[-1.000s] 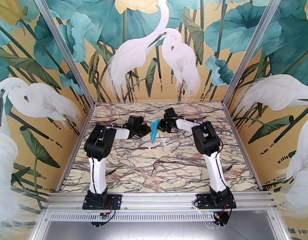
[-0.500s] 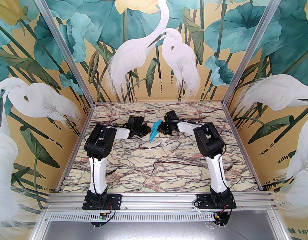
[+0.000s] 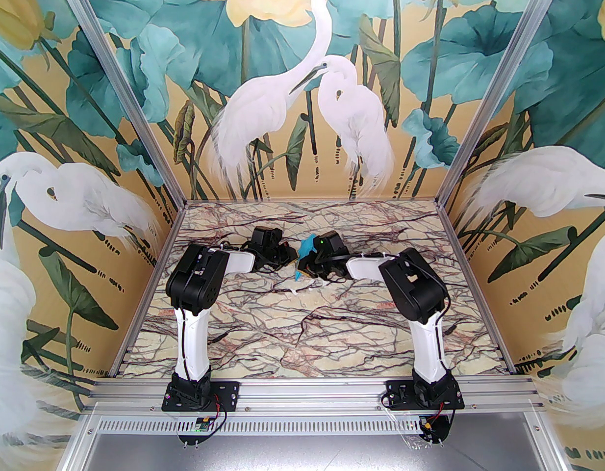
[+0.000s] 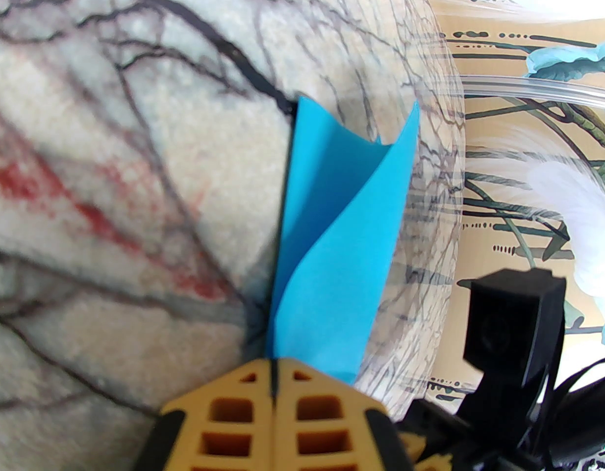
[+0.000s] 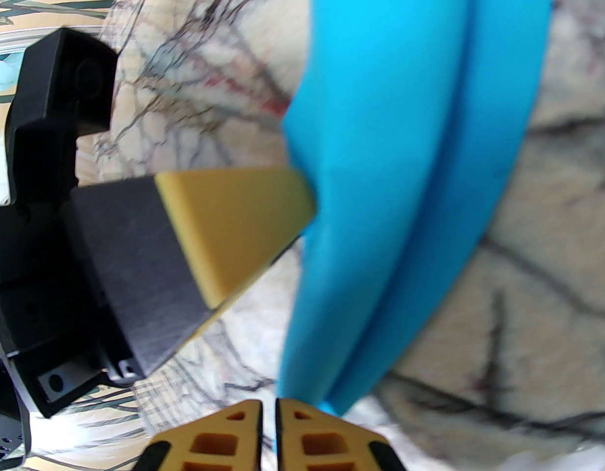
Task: Fold a paper plane with a square sheet of paper (fold left side to right side)
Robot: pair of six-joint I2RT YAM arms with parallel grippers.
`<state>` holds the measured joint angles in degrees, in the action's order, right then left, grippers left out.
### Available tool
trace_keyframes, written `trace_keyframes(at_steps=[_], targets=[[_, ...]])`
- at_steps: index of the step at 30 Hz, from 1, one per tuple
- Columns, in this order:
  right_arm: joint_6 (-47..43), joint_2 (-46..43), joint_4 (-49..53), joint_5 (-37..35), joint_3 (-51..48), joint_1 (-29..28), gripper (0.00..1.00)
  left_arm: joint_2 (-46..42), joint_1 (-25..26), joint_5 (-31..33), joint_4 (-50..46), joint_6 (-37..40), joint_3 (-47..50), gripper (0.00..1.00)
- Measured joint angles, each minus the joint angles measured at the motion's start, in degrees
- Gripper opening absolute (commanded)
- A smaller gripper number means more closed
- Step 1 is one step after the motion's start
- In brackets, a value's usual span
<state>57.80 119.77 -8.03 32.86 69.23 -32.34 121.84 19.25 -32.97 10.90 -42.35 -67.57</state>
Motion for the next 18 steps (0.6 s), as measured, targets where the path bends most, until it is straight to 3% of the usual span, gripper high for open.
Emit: trace_keyframes(at_steps=[9,18], targets=[[0.8,0.0,-0.1,0.0,0.0,-0.1,0.00,0.0,0.0,0.0,0.0,0.0,0.0,0.00],[0.7,0.1,0.3,0.0,0.0,-0.3,0.00,0.0,0.0,0.0,0.0,0.0,0.0,0.00]])
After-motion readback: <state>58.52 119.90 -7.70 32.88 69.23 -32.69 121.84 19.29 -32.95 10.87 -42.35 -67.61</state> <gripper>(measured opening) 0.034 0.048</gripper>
